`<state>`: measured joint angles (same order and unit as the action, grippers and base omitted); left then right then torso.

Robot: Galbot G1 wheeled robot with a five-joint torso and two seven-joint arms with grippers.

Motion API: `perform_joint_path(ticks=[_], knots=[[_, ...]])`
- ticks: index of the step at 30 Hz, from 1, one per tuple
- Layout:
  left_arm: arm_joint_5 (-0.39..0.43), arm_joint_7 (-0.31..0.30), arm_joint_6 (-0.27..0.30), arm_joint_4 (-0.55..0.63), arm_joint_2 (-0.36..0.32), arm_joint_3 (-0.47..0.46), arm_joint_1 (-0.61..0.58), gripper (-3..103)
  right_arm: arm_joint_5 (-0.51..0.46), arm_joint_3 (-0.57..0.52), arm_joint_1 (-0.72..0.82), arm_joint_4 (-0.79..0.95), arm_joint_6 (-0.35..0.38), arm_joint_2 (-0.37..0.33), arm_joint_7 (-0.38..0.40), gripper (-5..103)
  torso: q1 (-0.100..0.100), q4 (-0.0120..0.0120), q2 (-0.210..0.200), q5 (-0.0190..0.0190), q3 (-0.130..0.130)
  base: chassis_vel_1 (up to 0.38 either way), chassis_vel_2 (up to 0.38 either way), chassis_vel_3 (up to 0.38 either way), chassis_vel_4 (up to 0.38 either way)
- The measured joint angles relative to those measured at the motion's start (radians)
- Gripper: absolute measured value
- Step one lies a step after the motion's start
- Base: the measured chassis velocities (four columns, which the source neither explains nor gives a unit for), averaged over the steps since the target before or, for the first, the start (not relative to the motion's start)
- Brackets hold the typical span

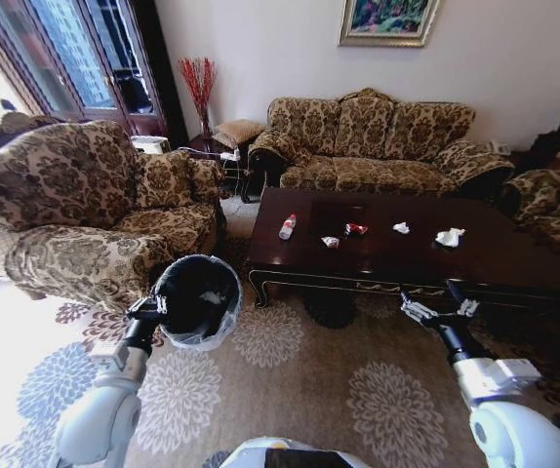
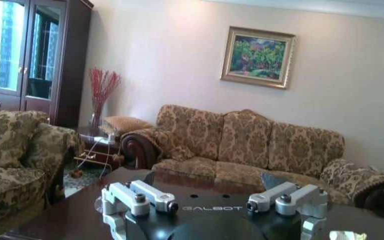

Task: Move to the front of the table and place the trash on the table into the trash bin.

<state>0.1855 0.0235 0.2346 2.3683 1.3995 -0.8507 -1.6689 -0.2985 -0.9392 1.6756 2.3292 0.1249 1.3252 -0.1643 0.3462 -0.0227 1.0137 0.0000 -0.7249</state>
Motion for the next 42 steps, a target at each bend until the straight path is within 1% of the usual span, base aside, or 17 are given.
perform_joint_path(ticks=[3,9,25,42], knots=[[0.000,0.002,-0.015,0.000,0.001,0.003,-0.003,3,0.000,0.000,0.003,-0.001,-0.002,0.001,-0.002,100,0.009,0.0000,0.019,0.0000,-0.010,0.000,0.000,0.000,0.000],[0.003,0.002,-0.021,0.000,0.005,0.010,-0.004,3,0.000,-0.001,0.006,-0.001,-0.005,0.002,-0.006,100,0.018,0.0000,0.038,0.0000,-0.020,0.000,0.000,0.000,0.000],[0.004,0.000,-0.034,0.000,0.006,0.013,-0.003,3,0.000,-0.002,0.008,-0.013,-0.017,0.009,-0.021,100,0.016,0.0001,0.034,0.0000,-0.018,0.000,0.000,0.000,0.000],[0.000,-0.005,-0.032,0.003,0.009,0.016,-0.004,3,0.001,-0.005,0.014,-0.024,-0.037,0.014,-0.034,100,0.014,0.0000,0.029,-0.0001,-0.015,-0.064,0.070,0.079,-0.068]])
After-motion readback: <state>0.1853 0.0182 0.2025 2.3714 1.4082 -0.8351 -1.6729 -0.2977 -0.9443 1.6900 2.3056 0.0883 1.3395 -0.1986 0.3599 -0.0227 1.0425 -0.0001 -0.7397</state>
